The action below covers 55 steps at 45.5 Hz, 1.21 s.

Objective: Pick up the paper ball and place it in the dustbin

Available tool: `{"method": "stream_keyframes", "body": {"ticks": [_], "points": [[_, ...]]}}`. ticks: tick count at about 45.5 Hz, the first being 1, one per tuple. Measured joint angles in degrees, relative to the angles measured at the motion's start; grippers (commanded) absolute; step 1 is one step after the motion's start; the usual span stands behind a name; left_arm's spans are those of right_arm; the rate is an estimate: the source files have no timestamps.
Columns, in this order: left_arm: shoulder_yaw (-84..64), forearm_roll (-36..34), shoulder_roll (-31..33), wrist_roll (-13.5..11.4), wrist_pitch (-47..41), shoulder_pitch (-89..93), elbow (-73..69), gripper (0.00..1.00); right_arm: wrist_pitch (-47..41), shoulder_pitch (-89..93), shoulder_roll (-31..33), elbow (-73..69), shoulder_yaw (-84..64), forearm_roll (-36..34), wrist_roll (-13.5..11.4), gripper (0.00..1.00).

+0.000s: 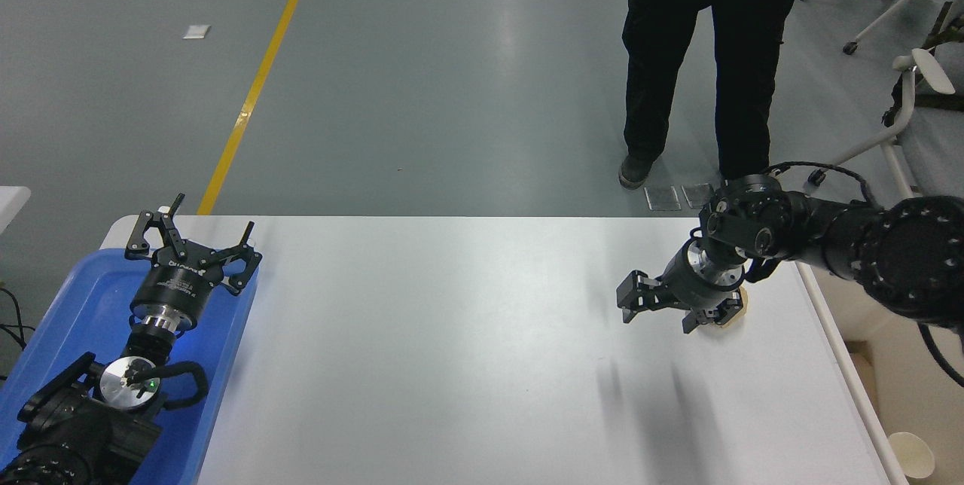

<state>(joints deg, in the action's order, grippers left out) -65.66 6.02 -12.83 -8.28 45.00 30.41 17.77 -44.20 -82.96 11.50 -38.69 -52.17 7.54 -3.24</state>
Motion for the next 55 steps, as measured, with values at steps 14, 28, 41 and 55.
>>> {"method": "stream_keyframes", "body": {"ticks": [14, 28, 41, 55], "points": [[0.00, -0.02, 0.00, 0.03, 0.00, 0.00, -0.02, 0.99, -0.60, -16.04, 7.62, -15.67, -1.66, 0.10, -0.07, 1.00], [0.01, -0.04, 0.00, 0.03, 0.00, 0.00, -0.02, 0.99, -0.76, -33.27, 8.32, -29.41, -8.66, 0.03, -0.06, 1.00], [0.01, -0.05, 0.00, 0.03, 0.00, 0.00, -0.02, 0.99, -0.79, -50.47, 8.41, -38.34, -15.87, -4.14, 0.05, 1.00], [0.01, -0.05, 0.00, 0.03, 0.00, 0.00, -0.02, 0.99, -0.79, -58.23, 8.35, -41.83, -20.17, -7.72, 0.05, 1.00]]}}
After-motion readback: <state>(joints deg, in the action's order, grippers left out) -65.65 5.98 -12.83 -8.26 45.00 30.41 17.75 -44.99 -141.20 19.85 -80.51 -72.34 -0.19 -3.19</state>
